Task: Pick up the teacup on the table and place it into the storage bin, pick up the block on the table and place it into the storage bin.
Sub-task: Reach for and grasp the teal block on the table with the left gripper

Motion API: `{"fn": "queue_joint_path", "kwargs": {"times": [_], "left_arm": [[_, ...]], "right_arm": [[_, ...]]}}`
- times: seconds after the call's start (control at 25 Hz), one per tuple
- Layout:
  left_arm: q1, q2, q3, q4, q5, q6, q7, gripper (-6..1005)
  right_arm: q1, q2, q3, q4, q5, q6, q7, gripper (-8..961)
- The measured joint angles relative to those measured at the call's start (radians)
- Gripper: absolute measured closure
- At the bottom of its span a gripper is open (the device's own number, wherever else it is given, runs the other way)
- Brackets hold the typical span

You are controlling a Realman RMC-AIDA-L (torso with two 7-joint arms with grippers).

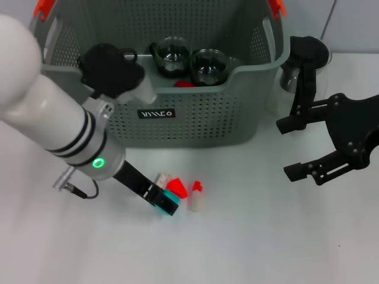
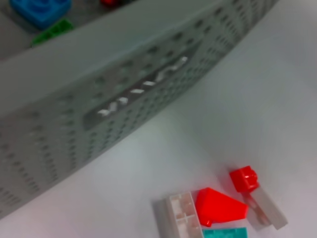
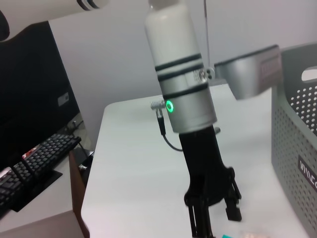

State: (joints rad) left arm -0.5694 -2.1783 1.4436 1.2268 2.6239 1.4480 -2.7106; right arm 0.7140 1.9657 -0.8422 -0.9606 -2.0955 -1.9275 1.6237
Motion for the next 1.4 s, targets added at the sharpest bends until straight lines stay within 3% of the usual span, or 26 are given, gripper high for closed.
{"fn": "queue_joint_path", "kwargs": {"times": [0.72,1.4], "left_arm": [[-0.034,0.000,0.134,0.028,0.046,0.010,-0.112,164],[-0.036,0.000,0.178,0.040,0.080,-0.016,-0.237,179]], "right_arm": [[0.001,0.001,0.001,0.000,0.000,-0.001,0.004,11],[0.002,-0.005,0.000,0.000,-0.002,-0.014,-0.032,11]]}}
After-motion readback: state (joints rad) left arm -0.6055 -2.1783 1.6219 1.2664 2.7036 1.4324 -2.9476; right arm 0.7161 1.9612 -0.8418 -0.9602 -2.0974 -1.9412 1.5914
